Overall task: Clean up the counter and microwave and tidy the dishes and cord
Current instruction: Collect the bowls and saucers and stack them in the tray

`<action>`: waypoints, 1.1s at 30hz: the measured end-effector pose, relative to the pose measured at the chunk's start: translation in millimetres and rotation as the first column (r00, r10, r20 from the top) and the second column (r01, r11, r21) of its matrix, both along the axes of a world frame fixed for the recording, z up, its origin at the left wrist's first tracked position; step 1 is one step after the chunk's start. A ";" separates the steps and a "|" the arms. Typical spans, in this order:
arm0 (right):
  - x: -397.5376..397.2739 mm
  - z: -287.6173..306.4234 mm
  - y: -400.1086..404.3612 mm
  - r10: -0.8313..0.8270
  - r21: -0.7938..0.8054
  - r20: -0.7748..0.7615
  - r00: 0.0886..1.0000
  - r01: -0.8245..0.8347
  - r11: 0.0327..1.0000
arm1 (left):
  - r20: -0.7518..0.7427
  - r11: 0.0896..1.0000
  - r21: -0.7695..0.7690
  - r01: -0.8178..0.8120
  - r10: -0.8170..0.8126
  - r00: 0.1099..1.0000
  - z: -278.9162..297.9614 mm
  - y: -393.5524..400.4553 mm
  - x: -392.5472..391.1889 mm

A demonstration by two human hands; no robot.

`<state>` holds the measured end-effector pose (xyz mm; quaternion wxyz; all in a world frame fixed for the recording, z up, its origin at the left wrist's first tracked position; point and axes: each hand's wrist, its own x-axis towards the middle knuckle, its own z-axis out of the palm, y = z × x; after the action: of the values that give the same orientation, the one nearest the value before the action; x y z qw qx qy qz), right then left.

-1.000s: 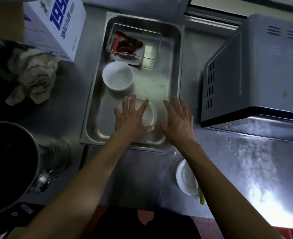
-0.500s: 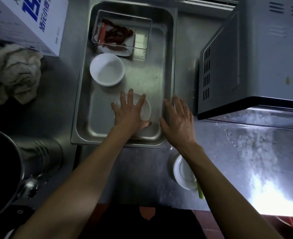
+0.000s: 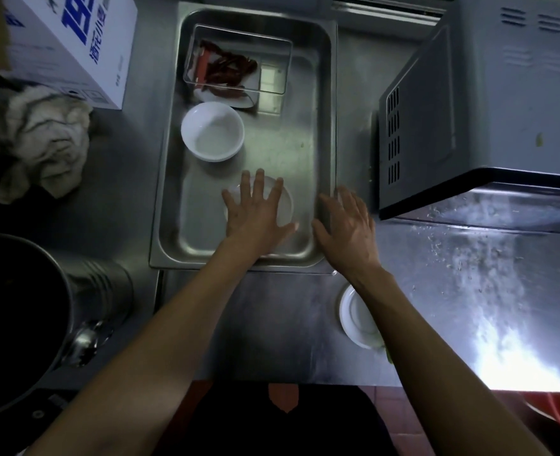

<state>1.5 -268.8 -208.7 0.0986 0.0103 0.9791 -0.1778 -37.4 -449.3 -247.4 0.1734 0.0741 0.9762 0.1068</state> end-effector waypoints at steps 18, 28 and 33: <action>128.2 44.9 133.2 -0.389 -0.190 0.033 0.921 0.388 0.902 | -0.202 0.941 0.036 0.338 -0.324 0.924 89.0 123.2 68.4; 283.4 54.2 282.1 -0.471 -0.152 0.078 0.878 0.478 0.865 | -0.177 0.858 0.107 0.502 -0.480 0.859 99.4 295.3 193.2; 360.0 62.1 346.9 -0.598 -0.179 0.048 0.800 0.596 0.783 | -0.169 0.782 0.085 0.617 -0.599 0.783 109.8 389.2 254.2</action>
<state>361.5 78.0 -146.6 0.0322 0.3090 0.9052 -0.2901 216.8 -60.1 -137.6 0.1277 0.4039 0.8996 0.1062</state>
